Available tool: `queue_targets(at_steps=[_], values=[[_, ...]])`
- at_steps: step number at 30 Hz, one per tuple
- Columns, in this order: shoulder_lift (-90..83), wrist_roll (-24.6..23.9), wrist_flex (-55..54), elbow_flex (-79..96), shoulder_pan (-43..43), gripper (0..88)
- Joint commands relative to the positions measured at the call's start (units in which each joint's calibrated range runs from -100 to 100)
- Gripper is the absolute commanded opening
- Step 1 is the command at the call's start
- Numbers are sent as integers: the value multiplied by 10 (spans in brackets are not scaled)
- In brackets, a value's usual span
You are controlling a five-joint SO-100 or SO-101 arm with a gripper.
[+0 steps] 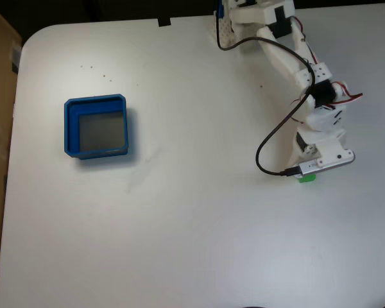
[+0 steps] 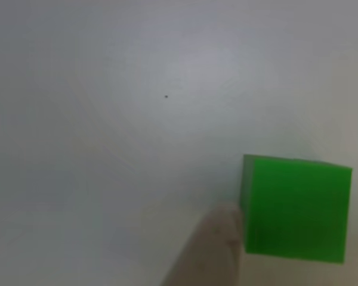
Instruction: Pick up green cube and drop it in the blue box
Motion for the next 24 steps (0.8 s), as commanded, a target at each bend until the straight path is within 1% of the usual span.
queue_targets(at_steps=[1, 24], values=[[7, -20, 3, -43, 4, 328], [49, -25, -4, -67, 4, 328]])
